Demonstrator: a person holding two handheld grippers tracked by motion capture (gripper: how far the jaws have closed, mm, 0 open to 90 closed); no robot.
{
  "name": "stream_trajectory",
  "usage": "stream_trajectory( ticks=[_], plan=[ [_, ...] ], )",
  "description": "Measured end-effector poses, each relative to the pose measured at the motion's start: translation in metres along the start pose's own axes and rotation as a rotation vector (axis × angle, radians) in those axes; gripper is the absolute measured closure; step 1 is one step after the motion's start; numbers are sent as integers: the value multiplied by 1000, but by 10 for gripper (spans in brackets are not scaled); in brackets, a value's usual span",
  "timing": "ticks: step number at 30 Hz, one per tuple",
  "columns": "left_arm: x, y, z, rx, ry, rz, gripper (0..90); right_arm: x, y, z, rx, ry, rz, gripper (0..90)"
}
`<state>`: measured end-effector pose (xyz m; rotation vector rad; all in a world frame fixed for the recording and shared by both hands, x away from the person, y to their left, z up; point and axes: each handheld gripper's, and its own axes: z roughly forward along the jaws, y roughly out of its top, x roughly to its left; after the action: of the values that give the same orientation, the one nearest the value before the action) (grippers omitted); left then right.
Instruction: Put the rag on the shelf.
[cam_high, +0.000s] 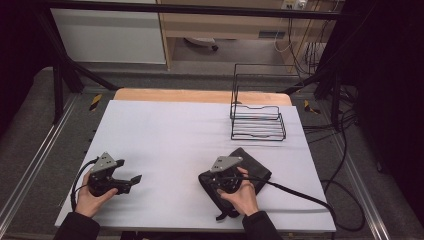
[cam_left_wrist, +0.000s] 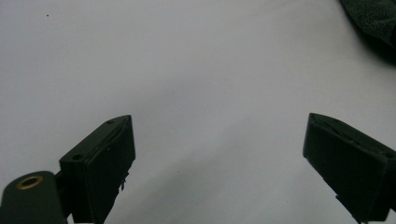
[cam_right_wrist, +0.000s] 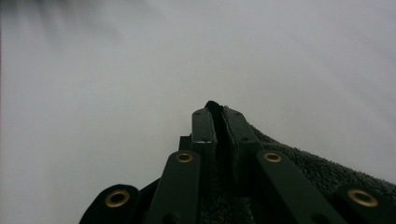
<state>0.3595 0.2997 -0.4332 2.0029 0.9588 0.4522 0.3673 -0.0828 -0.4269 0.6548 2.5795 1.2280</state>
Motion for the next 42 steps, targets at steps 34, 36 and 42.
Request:
stream_trajectory(
  ticks=[34, 36, 42],
  plan=[
    [-6, 4, 3, 40, -11, -28, 122, 36, 25, 36, 5, 145, 11, 514],
    [-8, 7, 3, 38, -17, -30, 133, 34, 30, 26, -9, 121, 9, 468],
    [-21, 18, 4, 43, -45, -27, 191, 17, 34, -7, -61, 31, 36, 335]
  ],
)
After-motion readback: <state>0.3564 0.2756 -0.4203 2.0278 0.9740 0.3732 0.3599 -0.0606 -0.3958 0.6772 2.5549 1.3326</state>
